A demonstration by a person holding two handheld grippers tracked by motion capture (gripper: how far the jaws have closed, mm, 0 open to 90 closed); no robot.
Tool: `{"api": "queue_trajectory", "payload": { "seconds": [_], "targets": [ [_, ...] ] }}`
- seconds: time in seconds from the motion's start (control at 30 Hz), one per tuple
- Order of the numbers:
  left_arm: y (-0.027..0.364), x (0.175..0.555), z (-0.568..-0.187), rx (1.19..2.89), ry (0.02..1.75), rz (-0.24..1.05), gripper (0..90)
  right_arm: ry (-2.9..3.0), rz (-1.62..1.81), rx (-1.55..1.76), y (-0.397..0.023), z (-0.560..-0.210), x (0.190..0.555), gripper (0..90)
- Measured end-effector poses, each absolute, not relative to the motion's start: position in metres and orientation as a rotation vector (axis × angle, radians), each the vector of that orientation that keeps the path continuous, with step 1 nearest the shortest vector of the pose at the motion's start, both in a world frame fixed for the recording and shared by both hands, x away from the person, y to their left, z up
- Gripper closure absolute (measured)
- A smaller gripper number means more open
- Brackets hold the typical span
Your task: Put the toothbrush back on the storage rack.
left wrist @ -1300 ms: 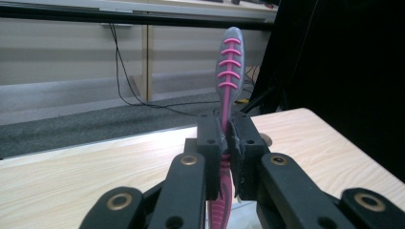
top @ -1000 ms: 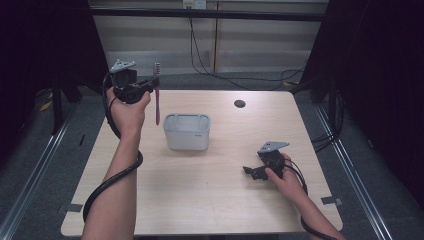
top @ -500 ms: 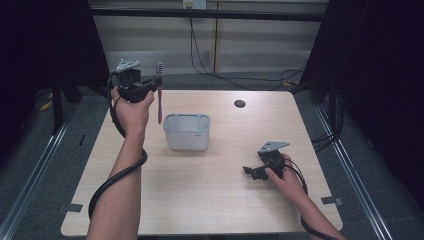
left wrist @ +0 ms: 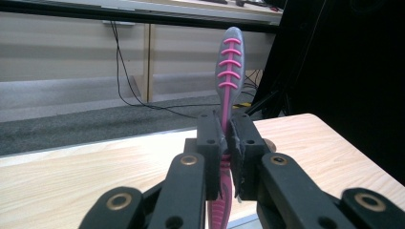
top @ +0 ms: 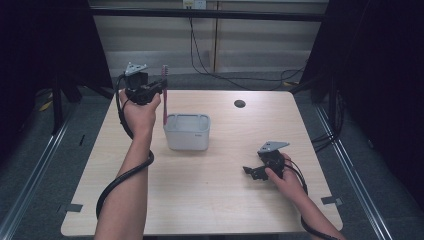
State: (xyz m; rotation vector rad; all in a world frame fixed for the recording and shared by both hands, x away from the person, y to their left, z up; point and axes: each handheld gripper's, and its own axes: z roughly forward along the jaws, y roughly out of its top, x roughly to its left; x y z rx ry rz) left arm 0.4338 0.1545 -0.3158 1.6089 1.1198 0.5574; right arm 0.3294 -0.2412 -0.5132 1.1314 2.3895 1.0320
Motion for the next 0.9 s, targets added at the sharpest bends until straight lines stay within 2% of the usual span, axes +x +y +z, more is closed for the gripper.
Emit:
{"api": "queue_trajectory", "payload": {
  "seconds": [0.9],
  "targets": [
    [0.143, 0.439, -0.331, 1.624, 1.131, 0.556, 83.8, 2.392, 1.034, 1.126, -0.241, -0.513, 0.33, 11.1]
  ]
}}
